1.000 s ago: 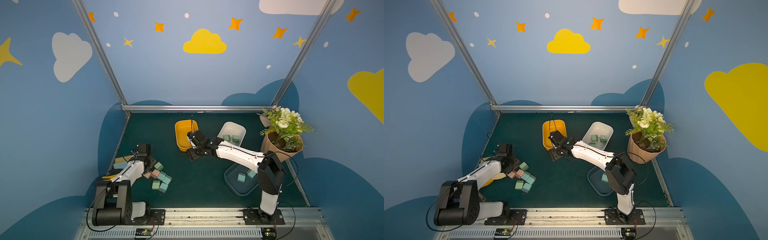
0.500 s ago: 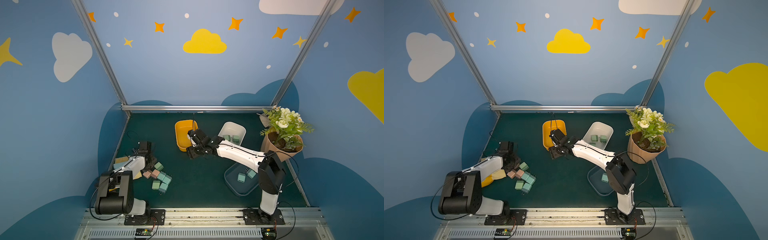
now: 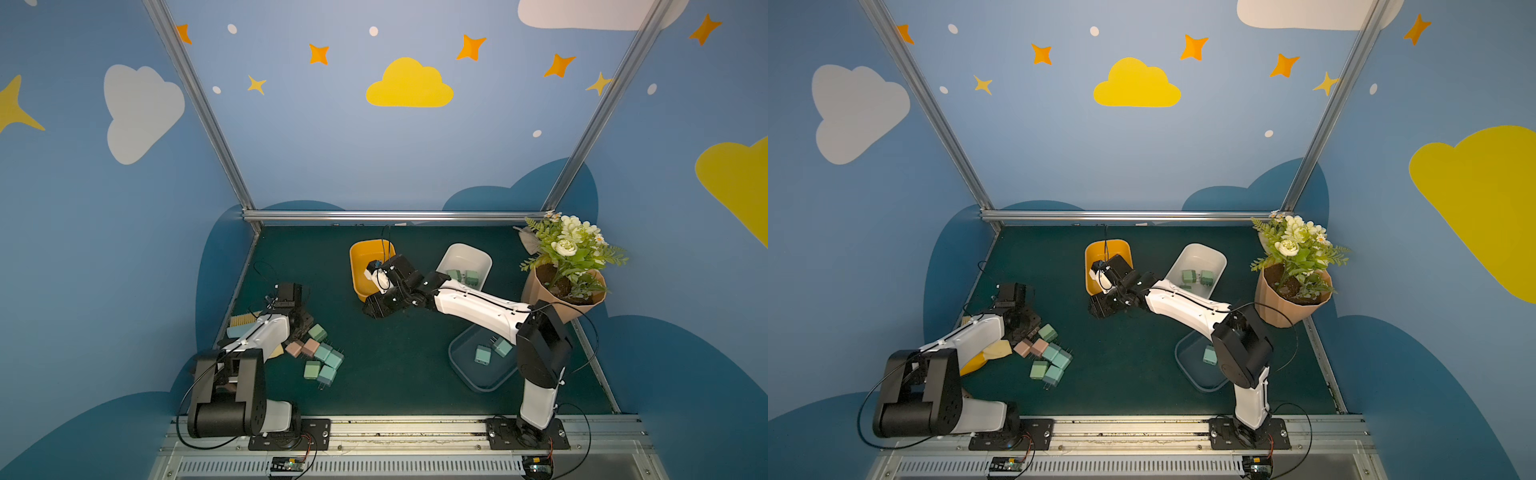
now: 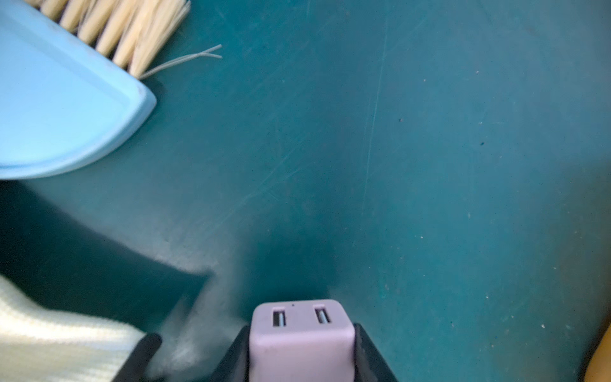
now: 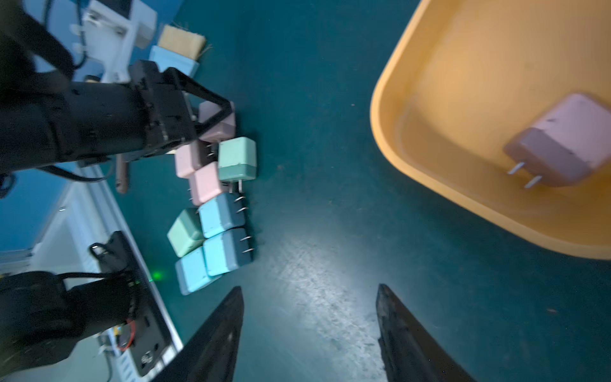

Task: Place the plugs by color into the storage box
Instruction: Pick up the plug from the center of the board.

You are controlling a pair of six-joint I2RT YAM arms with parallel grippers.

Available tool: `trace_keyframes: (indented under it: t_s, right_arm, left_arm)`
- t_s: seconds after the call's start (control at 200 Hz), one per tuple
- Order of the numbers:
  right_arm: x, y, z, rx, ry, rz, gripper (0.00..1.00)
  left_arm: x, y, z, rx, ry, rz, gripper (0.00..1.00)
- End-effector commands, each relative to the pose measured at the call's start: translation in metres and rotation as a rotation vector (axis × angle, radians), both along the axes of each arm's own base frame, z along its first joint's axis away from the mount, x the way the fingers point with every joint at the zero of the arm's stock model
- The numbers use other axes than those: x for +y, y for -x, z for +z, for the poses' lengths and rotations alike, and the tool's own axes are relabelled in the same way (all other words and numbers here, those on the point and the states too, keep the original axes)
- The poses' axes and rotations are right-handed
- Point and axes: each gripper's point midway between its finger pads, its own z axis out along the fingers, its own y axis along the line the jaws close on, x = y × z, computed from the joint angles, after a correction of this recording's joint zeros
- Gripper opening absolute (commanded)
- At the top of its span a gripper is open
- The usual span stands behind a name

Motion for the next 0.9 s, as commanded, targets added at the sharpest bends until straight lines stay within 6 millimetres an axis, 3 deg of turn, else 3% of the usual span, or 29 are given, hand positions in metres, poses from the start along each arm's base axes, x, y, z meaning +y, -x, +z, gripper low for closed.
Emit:
trace_keyframes:
  t_s: [0.0,0.19,0.385,0.596,0.751,0.896]
  right_arm:
    - [0.016,0.020,0.033,0.070,-0.211,0.125,0.64]
    - [0.022,0.028,0.046,0.142,-0.329,0.175,0.63]
    - [0.022,0.030,0.047,0.157,-0.307,0.195,0.63]
    - [0.008,0.016,0.052,0.084,-0.299,0.121,0.63]
    - [-0.010,-0.004,0.053,0.019,-0.271,0.017,0.64]
    - [-0.031,-0.023,0.060,0.037,-0.324,-0.066,0.65]
  left_arm:
    - [-0.003,0.000,0.001,-0.003,0.008,-0.028,0.32]
    - [-0.005,0.000,0.000,0.006,0.015,-0.037,0.31]
    - [-0.007,-0.004,0.012,-0.017,0.010,-0.063,0.25]
    - [-0.012,-0.011,0.038,-0.079,-0.003,-0.094,0.26]
    - [-0.022,-0.020,0.068,-0.138,-0.064,-0.167,0.27]
    - [-0.048,-0.037,0.099,-0.205,-0.092,-0.285,0.27]
